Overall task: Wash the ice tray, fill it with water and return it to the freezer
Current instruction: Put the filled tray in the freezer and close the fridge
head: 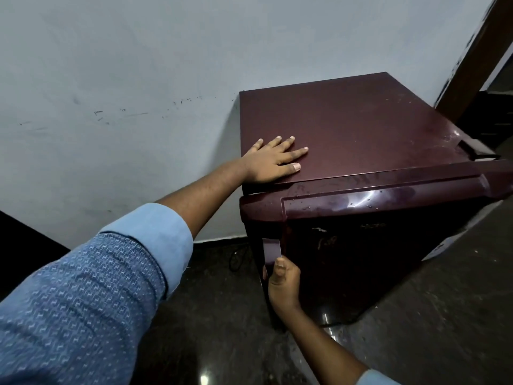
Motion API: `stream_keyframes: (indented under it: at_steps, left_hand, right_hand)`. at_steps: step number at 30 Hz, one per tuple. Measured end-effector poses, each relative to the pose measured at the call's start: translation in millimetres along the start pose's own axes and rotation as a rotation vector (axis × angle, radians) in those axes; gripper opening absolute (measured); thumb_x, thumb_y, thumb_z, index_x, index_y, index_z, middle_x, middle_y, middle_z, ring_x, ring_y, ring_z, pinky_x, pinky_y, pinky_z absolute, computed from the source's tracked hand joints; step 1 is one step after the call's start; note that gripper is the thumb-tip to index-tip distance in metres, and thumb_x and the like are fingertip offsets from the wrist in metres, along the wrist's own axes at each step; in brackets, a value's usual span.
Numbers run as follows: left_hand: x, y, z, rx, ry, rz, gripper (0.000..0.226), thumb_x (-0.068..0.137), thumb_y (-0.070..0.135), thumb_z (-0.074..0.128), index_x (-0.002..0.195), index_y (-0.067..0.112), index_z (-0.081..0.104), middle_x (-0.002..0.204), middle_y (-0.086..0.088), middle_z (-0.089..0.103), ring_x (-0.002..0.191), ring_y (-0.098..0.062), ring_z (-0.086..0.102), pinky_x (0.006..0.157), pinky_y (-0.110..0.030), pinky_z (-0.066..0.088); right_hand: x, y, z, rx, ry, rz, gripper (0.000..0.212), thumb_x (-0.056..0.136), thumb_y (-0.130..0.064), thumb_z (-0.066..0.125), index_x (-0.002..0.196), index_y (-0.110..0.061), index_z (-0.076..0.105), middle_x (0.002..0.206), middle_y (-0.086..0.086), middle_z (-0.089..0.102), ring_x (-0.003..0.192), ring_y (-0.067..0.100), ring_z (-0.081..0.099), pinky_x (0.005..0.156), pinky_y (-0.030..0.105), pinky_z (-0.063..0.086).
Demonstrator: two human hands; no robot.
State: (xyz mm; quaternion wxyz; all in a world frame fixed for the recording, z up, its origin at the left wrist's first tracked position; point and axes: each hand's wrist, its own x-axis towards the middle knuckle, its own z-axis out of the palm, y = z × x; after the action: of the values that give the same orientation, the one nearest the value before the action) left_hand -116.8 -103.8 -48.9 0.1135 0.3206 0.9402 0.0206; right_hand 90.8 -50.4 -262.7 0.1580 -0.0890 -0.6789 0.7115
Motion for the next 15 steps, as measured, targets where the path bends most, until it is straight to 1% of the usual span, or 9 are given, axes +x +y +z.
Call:
stream_keyframes:
  at_steps: [3,6,7,9,11,12,13,14,15]
  left_hand:
    - [0,0,3,0.008,0.024,0.001,0.058,0.113,0.063,0.021,0.168,0.052,0.007,0.182,0.004,-0.004,0.168,-0.025,-0.006,0.132,-0.059,-0.006]
    - [-1,0,6,0.004,0.046,-0.001,0.057,0.112,0.063,0.02,0.167,0.053,0.007,0.182,0.005,-0.003,0.168,-0.024,-0.005,0.133,-0.059,-0.005]
    - [-1,0,7,0.006,0.052,-0.002,0.057,0.112,0.063,0.02,0.167,0.053,0.007,0.182,0.005,-0.003,0.168,-0.024,-0.004,0.133,-0.059,-0.005]
    - [-1,0,7,0.007,0.063,0.0,0.057,0.112,0.064,0.019,0.167,0.054,0.007,0.181,0.006,-0.002,0.168,-0.023,-0.004,0.133,-0.058,-0.005]
    - [0,0,8,0.005,0.069,0.001,0.057,0.111,0.065,0.019,0.167,0.055,0.008,0.181,0.007,-0.002,0.168,-0.022,-0.004,0.133,-0.057,-0.005]
    - [0,0,9,0.001,0.072,0.001,0.057,0.111,0.065,0.019,0.166,0.055,0.008,0.181,0.007,-0.002,0.168,-0.022,-0.004,0.133,-0.057,-0.005]
    - [0,-1,9,-0.002,0.076,0.003,0.057,0.111,0.066,0.019,0.166,0.056,0.008,0.181,0.008,-0.002,0.168,-0.022,-0.003,0.133,-0.056,-0.005]
    - [1,-1,10,-0.004,0.081,0.005,0.058,0.11,0.067,0.019,0.166,0.056,0.007,0.181,0.008,-0.002,0.168,-0.021,-0.003,0.133,-0.056,-0.006]
    - [2,-2,10,-0.005,0.084,0.004,0.058,0.11,0.068,0.018,0.166,0.057,0.007,0.181,0.008,-0.002,0.168,-0.022,-0.003,0.132,-0.056,-0.006]
  right_hand:
    - [0,1,0,0.027,0.004,0.002,0.066,0.089,-0.089,0.035,0.062,-0.033,0.057,0.054,-0.003,0.054,0.051,0.0,0.049,0.049,0.027,0.033]
    - [0,-4,1,0.059,0.0,0.005,0.063,0.088,-0.088,0.039,0.063,-0.034,0.058,0.055,-0.005,0.051,0.053,0.0,0.05,0.051,0.018,0.037]
    - [-1,-5,0,0.057,-0.002,0.002,0.063,0.088,-0.088,0.039,0.064,-0.033,0.059,0.056,-0.004,0.051,0.054,0.0,0.051,0.051,0.018,0.038]
    - [-1,-5,-3,0.025,-0.023,-0.014,0.067,0.088,-0.088,0.038,0.065,-0.03,0.059,0.057,-0.001,0.054,0.055,0.003,0.053,0.051,0.027,0.04]
    - [-1,-4,-10,-0.056,-0.073,-0.035,0.075,0.089,-0.088,0.035,0.066,-0.021,0.059,0.059,0.005,0.059,0.055,0.013,0.059,0.053,0.042,0.044]
    - [-2,-4,-15,-0.119,-0.09,-0.055,0.079,0.091,-0.087,0.033,0.068,-0.016,0.059,0.061,0.007,0.061,0.057,0.019,0.061,0.055,0.046,0.045]
    - [0,-6,-21,-0.195,-0.094,-0.09,0.081,0.093,-0.085,0.033,0.07,-0.012,0.059,0.062,0.007,0.06,0.059,0.021,0.061,0.055,0.048,0.045]
    - [2,-11,-29,-0.272,-0.092,-0.143,0.077,0.097,-0.08,0.033,0.071,-0.012,0.056,0.062,0.003,0.057,0.059,0.019,0.058,0.054,0.046,0.043]
    - [3,-16,-36,-0.348,-0.083,-0.215,0.067,0.102,-0.073,0.033,0.071,-0.017,0.053,0.063,-0.004,0.053,0.06,0.015,0.054,0.054,0.043,0.042]
